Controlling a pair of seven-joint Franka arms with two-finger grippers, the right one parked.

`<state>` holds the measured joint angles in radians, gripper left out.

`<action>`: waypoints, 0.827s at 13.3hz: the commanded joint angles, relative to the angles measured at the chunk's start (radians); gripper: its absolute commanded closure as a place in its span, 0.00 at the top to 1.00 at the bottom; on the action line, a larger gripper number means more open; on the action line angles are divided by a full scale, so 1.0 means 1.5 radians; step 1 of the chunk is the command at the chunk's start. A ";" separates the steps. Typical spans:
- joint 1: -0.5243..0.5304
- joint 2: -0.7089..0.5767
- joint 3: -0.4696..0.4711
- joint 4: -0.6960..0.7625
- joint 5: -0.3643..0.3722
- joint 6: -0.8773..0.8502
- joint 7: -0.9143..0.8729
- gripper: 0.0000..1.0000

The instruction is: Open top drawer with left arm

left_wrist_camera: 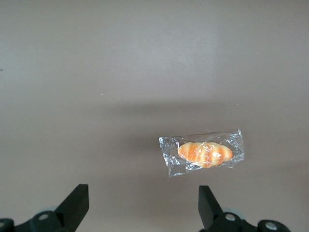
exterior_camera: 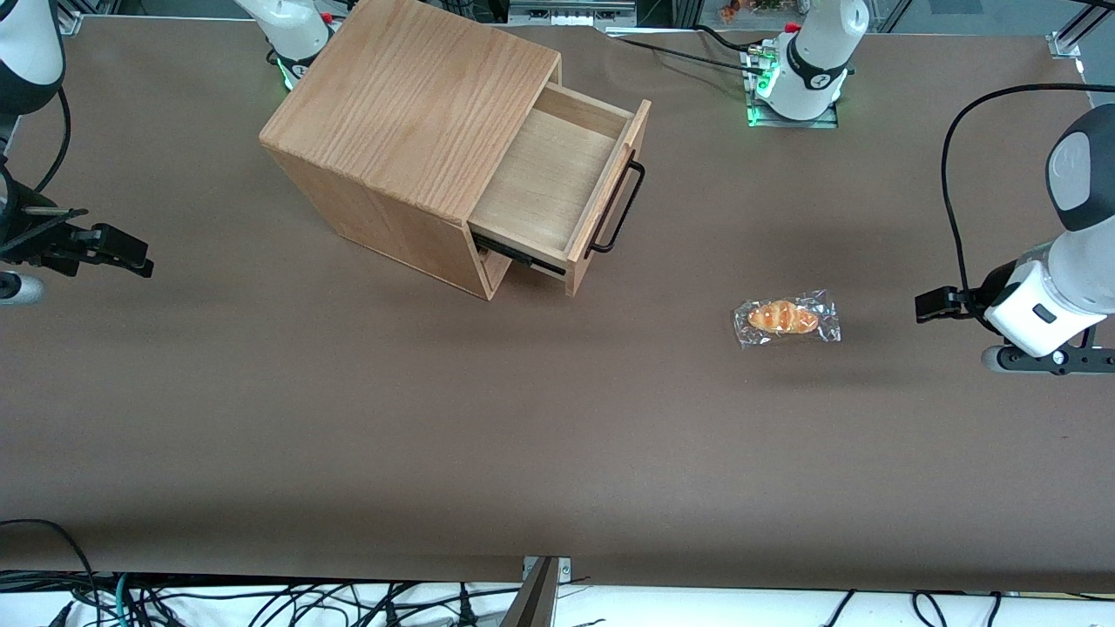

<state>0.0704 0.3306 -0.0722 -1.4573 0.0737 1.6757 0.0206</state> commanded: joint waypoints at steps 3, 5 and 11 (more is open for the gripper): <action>-0.009 -0.015 0.037 -0.007 -0.037 0.004 0.053 1.00; -0.008 -0.019 0.038 -0.005 -0.037 0.001 0.054 1.00; -0.008 -0.019 0.032 0.004 -0.039 -0.026 0.048 1.00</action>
<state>0.0655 0.3128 -0.0286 -1.4573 0.0377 1.6620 0.0747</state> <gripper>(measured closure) 0.000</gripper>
